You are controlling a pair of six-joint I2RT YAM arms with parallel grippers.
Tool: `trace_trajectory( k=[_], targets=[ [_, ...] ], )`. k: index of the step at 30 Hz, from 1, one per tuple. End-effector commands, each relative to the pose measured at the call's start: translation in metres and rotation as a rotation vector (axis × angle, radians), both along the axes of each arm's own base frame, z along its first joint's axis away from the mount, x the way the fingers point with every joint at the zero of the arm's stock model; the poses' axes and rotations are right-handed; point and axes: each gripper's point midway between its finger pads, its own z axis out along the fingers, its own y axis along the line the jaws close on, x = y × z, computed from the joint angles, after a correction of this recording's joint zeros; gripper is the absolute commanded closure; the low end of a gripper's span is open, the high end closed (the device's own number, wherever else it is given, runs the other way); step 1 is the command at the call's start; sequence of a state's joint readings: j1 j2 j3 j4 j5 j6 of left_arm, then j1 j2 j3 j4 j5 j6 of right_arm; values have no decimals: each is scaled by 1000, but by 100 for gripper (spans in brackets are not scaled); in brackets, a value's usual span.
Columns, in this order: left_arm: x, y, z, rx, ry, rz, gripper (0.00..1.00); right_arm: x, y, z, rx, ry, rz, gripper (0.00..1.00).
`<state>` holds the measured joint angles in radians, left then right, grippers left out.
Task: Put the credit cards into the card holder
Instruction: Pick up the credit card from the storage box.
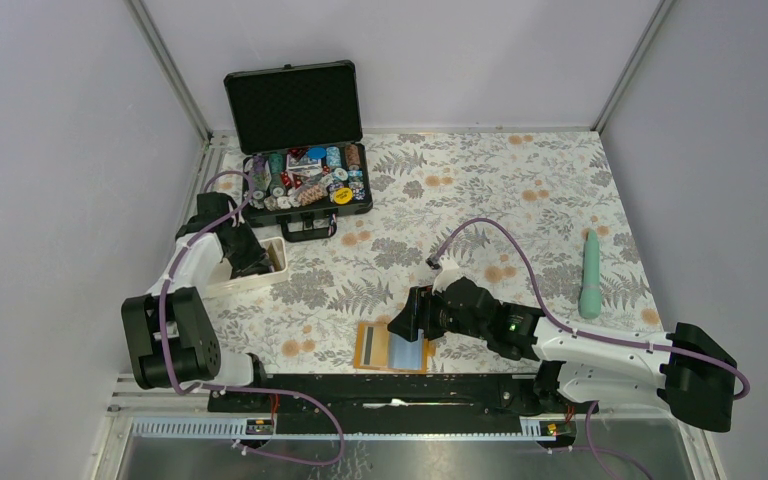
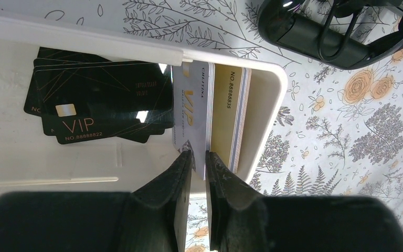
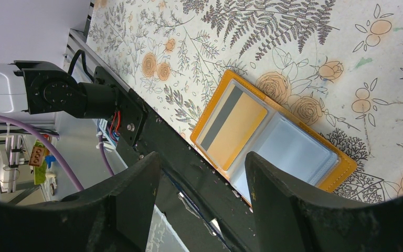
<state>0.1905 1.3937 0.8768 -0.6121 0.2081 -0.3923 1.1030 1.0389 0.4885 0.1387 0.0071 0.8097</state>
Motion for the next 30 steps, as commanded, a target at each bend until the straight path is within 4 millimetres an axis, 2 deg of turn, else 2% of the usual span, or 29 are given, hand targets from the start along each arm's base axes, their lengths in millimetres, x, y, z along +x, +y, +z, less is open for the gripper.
trace_trajectory(
  k=[1, 12, 19, 30],
  targets=[
    [10, 1, 6, -7, -36, -12, 81, 3, 1, 3, 8, -3, -7, 33],
    [14, -8, 4, -55, -40, -41, 80, 3, 0, 2, 6, -2, -8, 33],
    [10, -2, 2, -23, -22, -27, 71, 2, 0, 2, 11, 0, -6, 33],
    [4, 7, 3, 29, -11, 2, 76, 3, -1, 2, 13, 0, -11, 33]
  ],
)
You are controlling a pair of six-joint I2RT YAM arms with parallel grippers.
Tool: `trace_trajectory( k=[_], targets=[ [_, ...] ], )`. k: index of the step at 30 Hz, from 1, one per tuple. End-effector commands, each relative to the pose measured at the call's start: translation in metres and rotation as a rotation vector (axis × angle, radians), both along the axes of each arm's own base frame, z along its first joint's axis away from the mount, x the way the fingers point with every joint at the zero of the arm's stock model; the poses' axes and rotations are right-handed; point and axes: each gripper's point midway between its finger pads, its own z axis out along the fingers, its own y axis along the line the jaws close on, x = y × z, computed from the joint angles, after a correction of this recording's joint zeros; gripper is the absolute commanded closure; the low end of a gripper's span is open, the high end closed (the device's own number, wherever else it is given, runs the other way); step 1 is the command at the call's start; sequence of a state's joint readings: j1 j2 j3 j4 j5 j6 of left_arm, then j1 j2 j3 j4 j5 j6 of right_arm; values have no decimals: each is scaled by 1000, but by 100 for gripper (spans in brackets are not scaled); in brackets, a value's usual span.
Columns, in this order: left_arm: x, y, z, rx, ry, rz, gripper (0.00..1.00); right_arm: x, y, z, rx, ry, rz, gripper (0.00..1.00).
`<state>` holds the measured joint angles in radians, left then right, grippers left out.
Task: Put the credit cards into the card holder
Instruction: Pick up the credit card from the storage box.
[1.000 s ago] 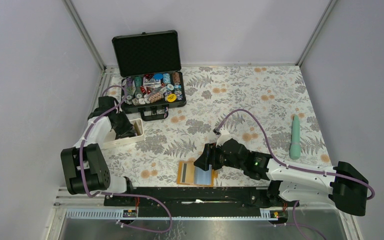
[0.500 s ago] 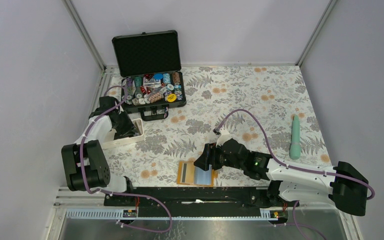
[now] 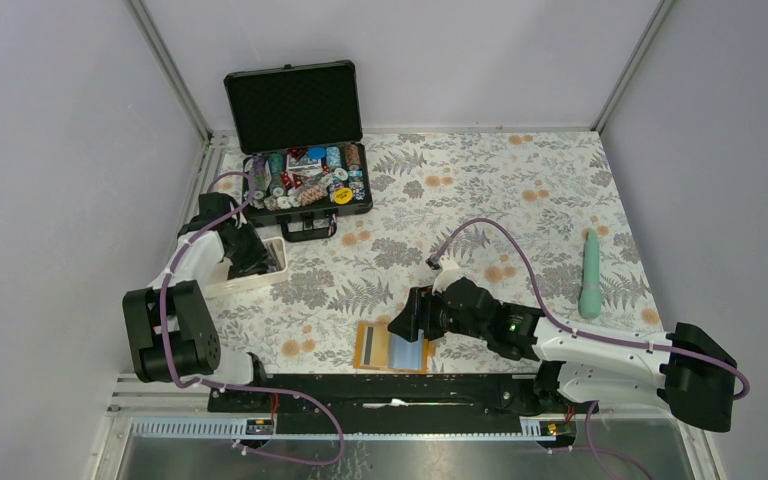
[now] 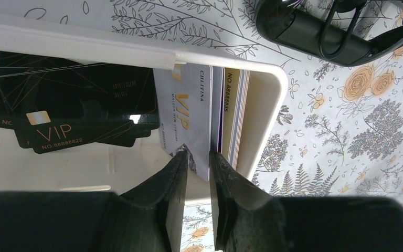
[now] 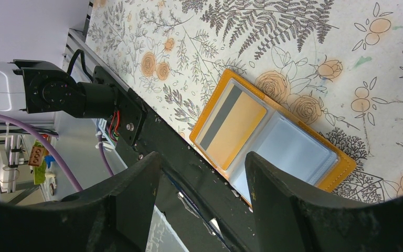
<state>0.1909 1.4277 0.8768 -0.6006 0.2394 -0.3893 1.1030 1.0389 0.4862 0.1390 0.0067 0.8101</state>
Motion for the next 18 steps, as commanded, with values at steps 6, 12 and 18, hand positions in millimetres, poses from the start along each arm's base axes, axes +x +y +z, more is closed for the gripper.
trace_trajectory(
  k=[6, 12, 18],
  targets=[
    [0, 15, 10, 77, -26, 25, 76, 2, -1, 3, 14, -1, -12, 33],
    [-4, 20, 7, 93, -3, 43, 77, 2, -2, 4, 18, -5, -13, 32],
    [-4, 22, 6, 94, 4, 48, 76, 3, -2, 4, 17, -4, -14, 32]
  ],
)
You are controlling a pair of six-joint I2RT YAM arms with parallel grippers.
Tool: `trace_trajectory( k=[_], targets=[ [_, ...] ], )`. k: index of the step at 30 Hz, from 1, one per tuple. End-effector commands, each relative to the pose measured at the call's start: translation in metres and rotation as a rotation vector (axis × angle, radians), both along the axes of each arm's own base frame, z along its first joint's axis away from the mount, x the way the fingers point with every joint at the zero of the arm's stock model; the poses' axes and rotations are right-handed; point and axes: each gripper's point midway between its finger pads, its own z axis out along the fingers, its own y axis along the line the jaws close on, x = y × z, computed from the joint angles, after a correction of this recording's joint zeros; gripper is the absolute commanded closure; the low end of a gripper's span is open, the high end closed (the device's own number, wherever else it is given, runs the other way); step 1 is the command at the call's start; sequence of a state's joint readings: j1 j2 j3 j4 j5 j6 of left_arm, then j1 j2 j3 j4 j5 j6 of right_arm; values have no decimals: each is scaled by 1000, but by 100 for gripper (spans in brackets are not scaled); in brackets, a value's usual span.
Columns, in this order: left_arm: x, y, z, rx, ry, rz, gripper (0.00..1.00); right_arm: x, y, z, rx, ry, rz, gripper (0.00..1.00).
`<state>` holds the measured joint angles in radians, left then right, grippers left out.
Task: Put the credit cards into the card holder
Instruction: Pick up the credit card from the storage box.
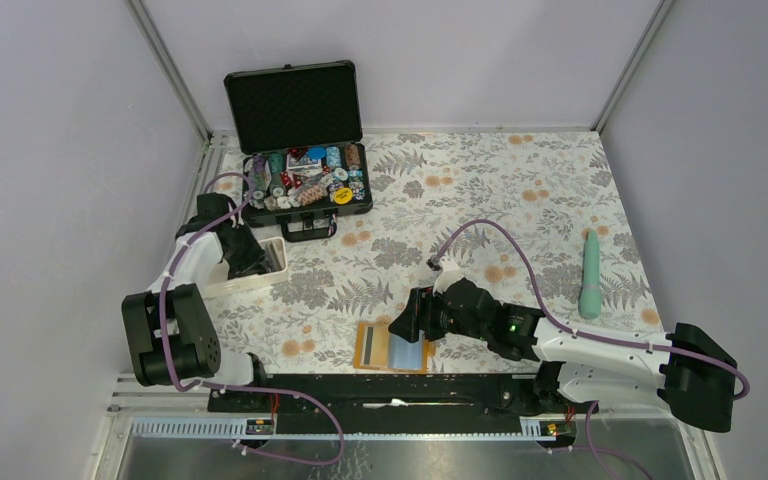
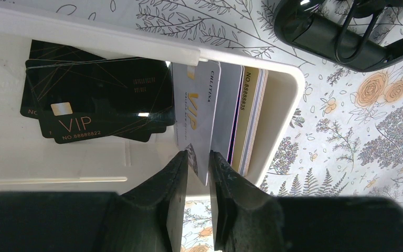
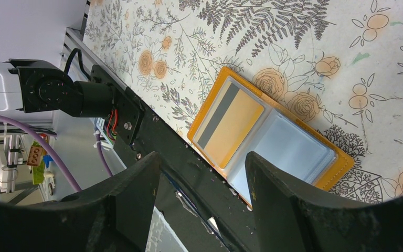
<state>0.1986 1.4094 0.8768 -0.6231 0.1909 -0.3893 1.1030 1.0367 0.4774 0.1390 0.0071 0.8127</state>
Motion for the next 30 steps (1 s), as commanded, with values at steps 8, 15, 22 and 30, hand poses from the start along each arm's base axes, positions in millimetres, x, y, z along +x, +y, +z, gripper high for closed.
trace_trajectory(
  k=[8, 15, 22, 30],
  targets=[
    [4, 14, 5, 45, -12, 24, 83, 4, -1, 6, 20, -9, -18, 32],
    [4, 13, 15, 46, -52, 33, 91, 5, -1, 7, 22, -11, -19, 32],
    [6, 20, 35, 87, -137, 58, 100, 4, -1, 8, 25, -13, -18, 32],
    [2, 24, 60, 125, -218, 86, 100, 8, -1, 14, 17, -29, -30, 32]
  ],
)
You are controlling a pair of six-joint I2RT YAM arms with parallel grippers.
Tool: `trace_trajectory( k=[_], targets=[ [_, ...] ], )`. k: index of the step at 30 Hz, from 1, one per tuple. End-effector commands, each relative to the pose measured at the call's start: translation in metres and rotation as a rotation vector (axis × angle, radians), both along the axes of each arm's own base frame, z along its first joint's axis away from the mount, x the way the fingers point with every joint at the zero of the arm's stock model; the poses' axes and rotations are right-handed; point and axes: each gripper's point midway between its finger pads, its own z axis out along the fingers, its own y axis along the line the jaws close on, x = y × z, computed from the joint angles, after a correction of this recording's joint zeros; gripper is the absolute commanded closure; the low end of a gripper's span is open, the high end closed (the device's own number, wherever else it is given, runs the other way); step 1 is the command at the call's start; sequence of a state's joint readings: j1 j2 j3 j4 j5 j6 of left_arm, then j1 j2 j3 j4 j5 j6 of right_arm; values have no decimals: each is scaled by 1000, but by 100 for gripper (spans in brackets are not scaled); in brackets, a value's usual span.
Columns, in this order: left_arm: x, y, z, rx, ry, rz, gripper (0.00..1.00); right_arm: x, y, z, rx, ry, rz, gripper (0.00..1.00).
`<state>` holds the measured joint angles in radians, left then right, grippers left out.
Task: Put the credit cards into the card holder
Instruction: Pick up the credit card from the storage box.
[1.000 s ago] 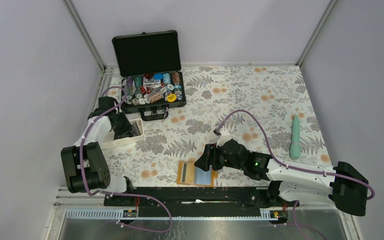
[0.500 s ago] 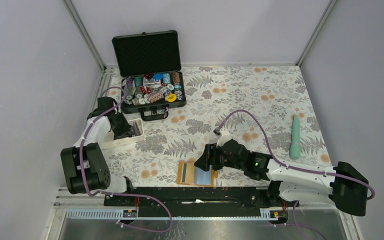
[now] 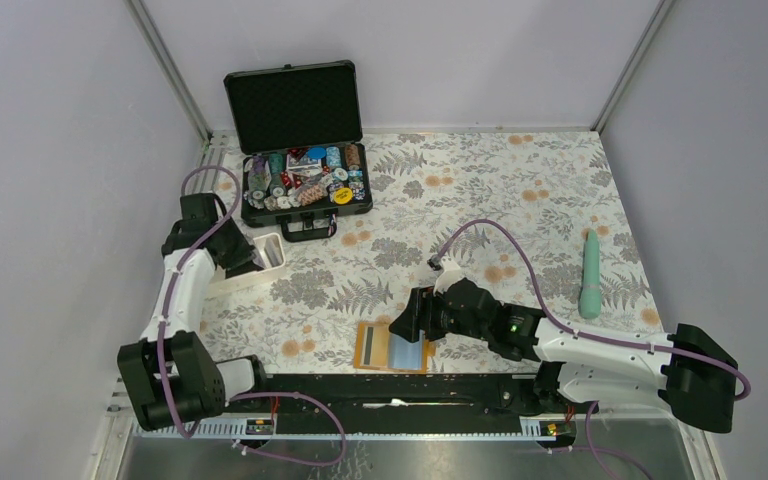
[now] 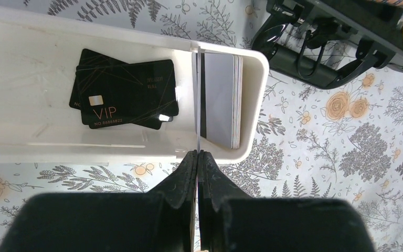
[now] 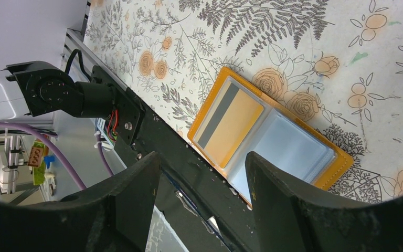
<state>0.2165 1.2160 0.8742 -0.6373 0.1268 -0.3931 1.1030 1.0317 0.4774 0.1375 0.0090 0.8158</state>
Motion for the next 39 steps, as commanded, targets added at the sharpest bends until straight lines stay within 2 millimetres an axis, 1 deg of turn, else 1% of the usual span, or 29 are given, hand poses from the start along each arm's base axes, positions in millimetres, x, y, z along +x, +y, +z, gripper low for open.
trace_trajectory(
  k=[1, 3, 5, 6, 8, 9, 11, 13, 15, 18, 20, 22, 25, 27, 31, 35, 39],
  targets=[
    [1, 7, 18, 31, -73, 32, 100, 9, -2, 15, 13, -39, -27, 32],
    [0, 0, 31, 17, -124, 8, 100, 11, -1, 22, 14, -62, -24, 31],
    [-1, -5, 46, 7, -188, -11, 100, 14, 1, 29, 15, -87, -17, 29],
    [-3, -10, 56, -2, -230, -28, 100, 16, 2, 32, 12, -98, -13, 27],
    [-6, -18, 68, -18, -281, -54, 100, 21, 5, 40, 1, -122, -3, 24],
    [-8, -23, 74, -29, -305, -73, 100, 23, 6, 43, -3, -130, 3, 23],
    [-12, -36, 86, -55, -353, -125, 100, 30, 10, 56, 14, -154, 19, 21],
    [-15, -56, 101, -89, -428, -216, 100, 35, 15, 71, 58, -156, 50, 20],
    [-22, -83, 115, -145, -503, -328, 100, 42, 19, 88, 127, -153, 80, 19],
    [-41, -130, 133, -268, -584, -524, 100, 50, 27, 117, 248, -140, 131, 19],
    [-58, -157, 141, -344, -632, -635, 100, 49, 33, 136, 312, -146, 179, 19],
    [-74, -176, 150, -398, -678, -712, 100, 46, 40, 152, 371, -147, 216, 19],
    [-91, -194, 160, -488, -736, -770, 100, 38, 45, 172, 468, -150, 256, 21],
    [-104, -204, 169, -559, -770, -804, 100, 39, 46, 176, 492, -141, 244, 21],
    [-119, -215, 178, -636, -806, -849, 100, 44, 49, 169, 481, -120, 224, 21],
    [-134, -226, 184, -684, -800, -915, 100, 41, 56, 173, 519, -94, 255, 25],
    [-145, -234, 186, -710, -786, -967, 100, 41, 57, 179, 545, -95, 254, 28]
  ],
)
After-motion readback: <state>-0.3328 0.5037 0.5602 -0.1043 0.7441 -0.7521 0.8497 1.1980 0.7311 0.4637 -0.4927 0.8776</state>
